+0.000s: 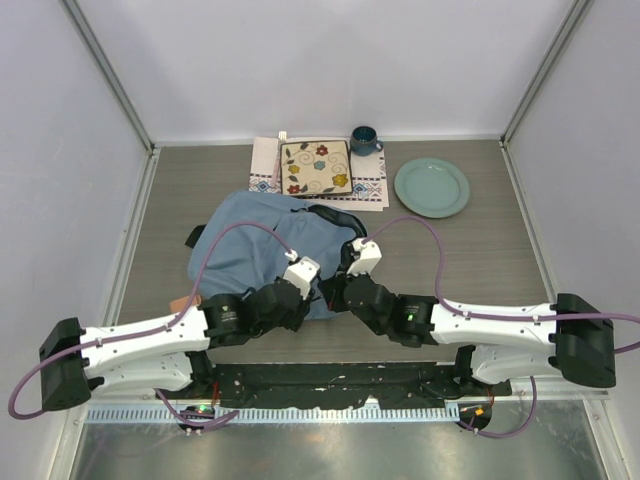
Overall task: Pack the student bag
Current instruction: Zip the student bag at the center of the board.
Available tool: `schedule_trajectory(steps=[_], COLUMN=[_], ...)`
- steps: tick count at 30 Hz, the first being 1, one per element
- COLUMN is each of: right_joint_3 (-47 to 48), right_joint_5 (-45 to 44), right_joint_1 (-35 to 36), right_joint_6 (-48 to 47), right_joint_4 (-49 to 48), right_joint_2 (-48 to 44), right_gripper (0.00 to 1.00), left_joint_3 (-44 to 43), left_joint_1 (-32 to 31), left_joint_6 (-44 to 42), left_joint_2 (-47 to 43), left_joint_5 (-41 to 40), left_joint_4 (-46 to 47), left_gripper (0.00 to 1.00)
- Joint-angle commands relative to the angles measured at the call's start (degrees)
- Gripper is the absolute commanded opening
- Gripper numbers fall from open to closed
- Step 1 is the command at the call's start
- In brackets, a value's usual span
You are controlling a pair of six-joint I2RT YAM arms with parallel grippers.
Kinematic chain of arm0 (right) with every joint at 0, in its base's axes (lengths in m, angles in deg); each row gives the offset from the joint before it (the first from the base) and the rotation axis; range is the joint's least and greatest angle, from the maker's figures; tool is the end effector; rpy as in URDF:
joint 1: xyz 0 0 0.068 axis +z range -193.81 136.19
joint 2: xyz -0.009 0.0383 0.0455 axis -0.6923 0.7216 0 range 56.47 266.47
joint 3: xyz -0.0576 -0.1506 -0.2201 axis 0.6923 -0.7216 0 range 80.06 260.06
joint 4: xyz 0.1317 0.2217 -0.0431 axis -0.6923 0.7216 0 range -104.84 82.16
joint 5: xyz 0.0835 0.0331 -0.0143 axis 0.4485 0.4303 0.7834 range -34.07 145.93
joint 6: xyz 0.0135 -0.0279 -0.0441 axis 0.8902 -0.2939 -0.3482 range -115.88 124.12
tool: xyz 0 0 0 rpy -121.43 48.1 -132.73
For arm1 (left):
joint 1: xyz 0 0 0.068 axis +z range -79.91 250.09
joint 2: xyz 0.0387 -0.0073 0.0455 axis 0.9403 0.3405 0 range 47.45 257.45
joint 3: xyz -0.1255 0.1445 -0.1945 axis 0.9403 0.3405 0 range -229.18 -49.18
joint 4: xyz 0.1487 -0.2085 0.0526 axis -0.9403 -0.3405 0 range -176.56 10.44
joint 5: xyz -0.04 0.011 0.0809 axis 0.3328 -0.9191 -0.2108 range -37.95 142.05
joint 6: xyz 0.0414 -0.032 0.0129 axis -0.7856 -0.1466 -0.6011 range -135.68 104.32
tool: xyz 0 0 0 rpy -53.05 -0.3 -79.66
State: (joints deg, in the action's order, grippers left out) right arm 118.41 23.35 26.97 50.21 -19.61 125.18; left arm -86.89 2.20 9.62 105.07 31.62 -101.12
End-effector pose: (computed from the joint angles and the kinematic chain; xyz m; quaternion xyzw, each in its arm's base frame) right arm 0.1036 0.2389 0.2425 -0.0277 0.8254 0.3117 0.4700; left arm 0.0905 -0.1898 0.2384 0.2580 0.8624 -0.1827 0.3954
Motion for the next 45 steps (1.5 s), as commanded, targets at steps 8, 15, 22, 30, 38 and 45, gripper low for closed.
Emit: schedule_trajectory(steps=[8, 15, 22, 30, 38, 45], right_joint_3=[3.75, 3.49, 1.64, -1.87, -2.93, -0.82], right_joint_5=[-10.83, -10.49, -8.21, 0.49, 1.38, -2.92], right_joint_1=[-1.44, -8.71, -15.23, -15.33, -10.14, -9.52], right_joint_6=[-0.73, -3.19, -5.83, -4.09, -0.21, -0.55], right_joint_4=[2.49, 3.81, 3.81, 3.72, 7.76, 12.33], right_joint_2=[-3.76, -7.26, -10.52, -13.86, -15.27, -18.17], right_gripper=[0.01, 0.01, 0.01, 0.01, 0.01, 0.01], left_joint_3=[6.33, 8.45, 8.62, 5.9, -5.34, -12.91], left_joint_1=[-1.09, -1.18, -1.89, -1.89, -1.97, -2.41], left_joint_6=[5.02, 8.09, 8.8, 11.7, 6.87, 4.94], left_joint_2=[-6.82, -7.44, -7.88, -13.85, -5.46, 9.67], left_joint_5=[0.21, 0.12, -0.14, -1.63, 0.03, 3.99], left_joint_4=[4.6, 4.86, 3.9, -0.24, 3.89, 5.65], left_gripper=[0.04, 0.0, 0.0, 0.51, 0.71, 0.72])
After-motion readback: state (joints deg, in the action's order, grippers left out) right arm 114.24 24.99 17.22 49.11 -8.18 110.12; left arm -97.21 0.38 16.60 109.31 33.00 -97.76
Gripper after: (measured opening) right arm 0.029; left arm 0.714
